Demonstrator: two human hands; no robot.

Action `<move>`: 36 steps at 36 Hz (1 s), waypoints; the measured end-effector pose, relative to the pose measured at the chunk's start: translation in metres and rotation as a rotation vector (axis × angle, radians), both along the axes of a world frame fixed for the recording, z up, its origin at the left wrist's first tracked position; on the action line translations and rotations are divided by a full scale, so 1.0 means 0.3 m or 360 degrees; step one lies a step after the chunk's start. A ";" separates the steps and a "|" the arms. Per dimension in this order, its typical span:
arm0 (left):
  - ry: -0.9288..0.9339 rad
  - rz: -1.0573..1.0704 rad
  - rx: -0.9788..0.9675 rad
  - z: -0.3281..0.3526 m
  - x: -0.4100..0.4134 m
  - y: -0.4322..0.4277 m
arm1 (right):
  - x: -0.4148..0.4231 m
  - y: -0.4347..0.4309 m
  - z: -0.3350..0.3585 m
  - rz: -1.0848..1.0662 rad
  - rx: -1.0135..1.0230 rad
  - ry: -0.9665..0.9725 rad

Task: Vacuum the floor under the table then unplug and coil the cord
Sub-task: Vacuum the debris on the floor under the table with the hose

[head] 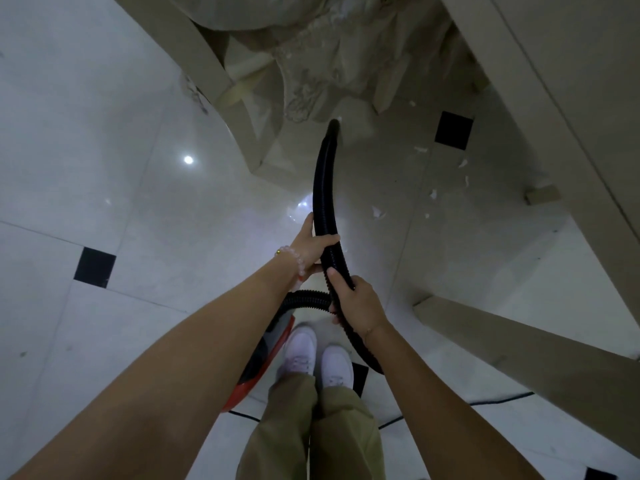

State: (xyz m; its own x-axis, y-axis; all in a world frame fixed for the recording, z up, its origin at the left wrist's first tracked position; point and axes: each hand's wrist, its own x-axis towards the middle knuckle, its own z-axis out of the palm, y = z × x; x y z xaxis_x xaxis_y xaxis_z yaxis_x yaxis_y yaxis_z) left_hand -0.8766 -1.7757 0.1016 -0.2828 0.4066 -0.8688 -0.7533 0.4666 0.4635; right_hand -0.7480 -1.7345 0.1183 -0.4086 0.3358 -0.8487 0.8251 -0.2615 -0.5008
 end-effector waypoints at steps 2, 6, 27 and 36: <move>0.0001 -0.0034 -0.0003 0.000 -0.002 0.004 | -0.006 0.001 0.000 -0.0020 -0.0007 -0.0010; 0.0009 -0.0073 -0.0001 0.006 -0.004 0.010 | -0.009 -0.006 -0.004 -0.0037 0.0015 -0.0011; -0.0077 0.0281 -0.0155 0.031 0.194 -0.183 | 0.271 -0.253 0.156 0.0236 -0.0084 0.0002; 0.0048 0.0029 -0.0227 0.063 0.219 -0.277 | 0.334 -0.325 0.205 0.0178 -0.0289 -0.0037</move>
